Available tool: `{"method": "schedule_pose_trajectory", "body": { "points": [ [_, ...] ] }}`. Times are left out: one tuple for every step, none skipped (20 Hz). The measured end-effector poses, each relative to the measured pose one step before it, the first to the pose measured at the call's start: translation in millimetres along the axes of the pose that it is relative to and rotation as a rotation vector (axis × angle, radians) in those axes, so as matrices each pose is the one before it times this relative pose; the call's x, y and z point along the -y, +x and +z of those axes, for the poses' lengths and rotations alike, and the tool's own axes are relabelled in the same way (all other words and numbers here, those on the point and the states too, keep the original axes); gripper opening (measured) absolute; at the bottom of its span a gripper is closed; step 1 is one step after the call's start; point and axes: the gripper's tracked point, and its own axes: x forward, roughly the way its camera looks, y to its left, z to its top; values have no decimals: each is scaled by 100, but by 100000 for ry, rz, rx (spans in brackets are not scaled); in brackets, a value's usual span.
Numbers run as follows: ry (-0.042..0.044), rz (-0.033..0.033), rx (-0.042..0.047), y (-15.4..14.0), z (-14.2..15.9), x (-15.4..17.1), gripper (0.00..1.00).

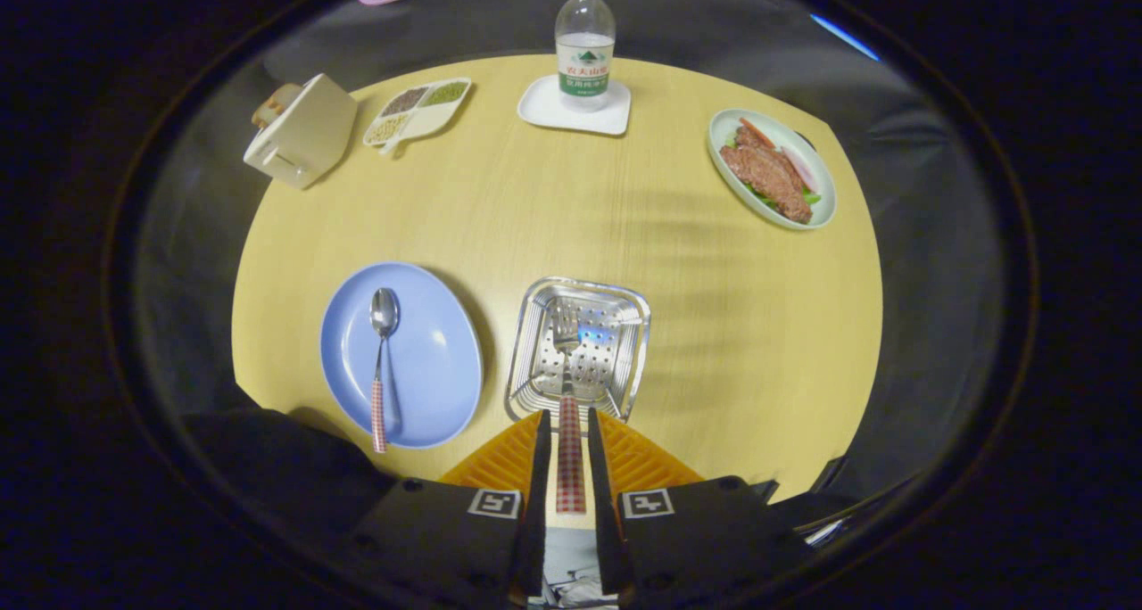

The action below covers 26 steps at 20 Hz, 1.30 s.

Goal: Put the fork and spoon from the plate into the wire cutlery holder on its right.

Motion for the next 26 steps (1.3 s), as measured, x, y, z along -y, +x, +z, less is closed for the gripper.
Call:
{"method": "schedule_pose_trajectory", "body": {
  "points": [
    [1371, 221, 2858, -298, 416, 99, 43],
    [1367, 779, 3007, -346, 354, -106, 54],
    [1629, 61, 3823, -363, 549, -52, 66],
    [1710, 1076, 3745, -587, 692, -111, 77],
    [1555, 847, 3725, -223, 222, -212, 88],
    [1042, 1083, 4741, -641, 683, -221, 100],
    [580, 892, 4772, -510, 585, -386, 100],
    [212, 1409, 4917, -551, 749, -591, 100],
    [92, 1025, 4297, -500, 330, -588, 100],
    [246, 1125, 4207, -556, 371, -578, 100],
    [382, 726, 4235, -277, 285, -847, 100],
    [170, 539, 4487, -391, 340, -830, 100],
    [-64, 512, 4594, -366, 158, -690, 100],
    [-73, 141, 4270, -355, 126, -718, 100],
    [-16, 209, 4196, -435, -168, -790, 100],
    [146, 386, 4406, -426, -145, -939, 100],
    [195, 248, 3642, -276, -260, -903, 100],
    [76, 449, 2673, -237, -518, -873, 100],
    [-83, 548, 2092, -121, -755, -880, 100],
    [-294, 880, 1007, -12, -851, -868, 100],
    [-3, 1541, -184, 70, -1135, -975, 100],
    [638, 1784, -146, 283, -1080, -1018, 100],
    [688, 1377, -146, 316, -1087, -871, 100],
    [767, 425, -452, 440, -1118, -553, 100],
    [870, 164, -799, 489, -1282, -424, 100],
    [884, 97, -1157, 565, -1295, -526, 100]
  ]
}}
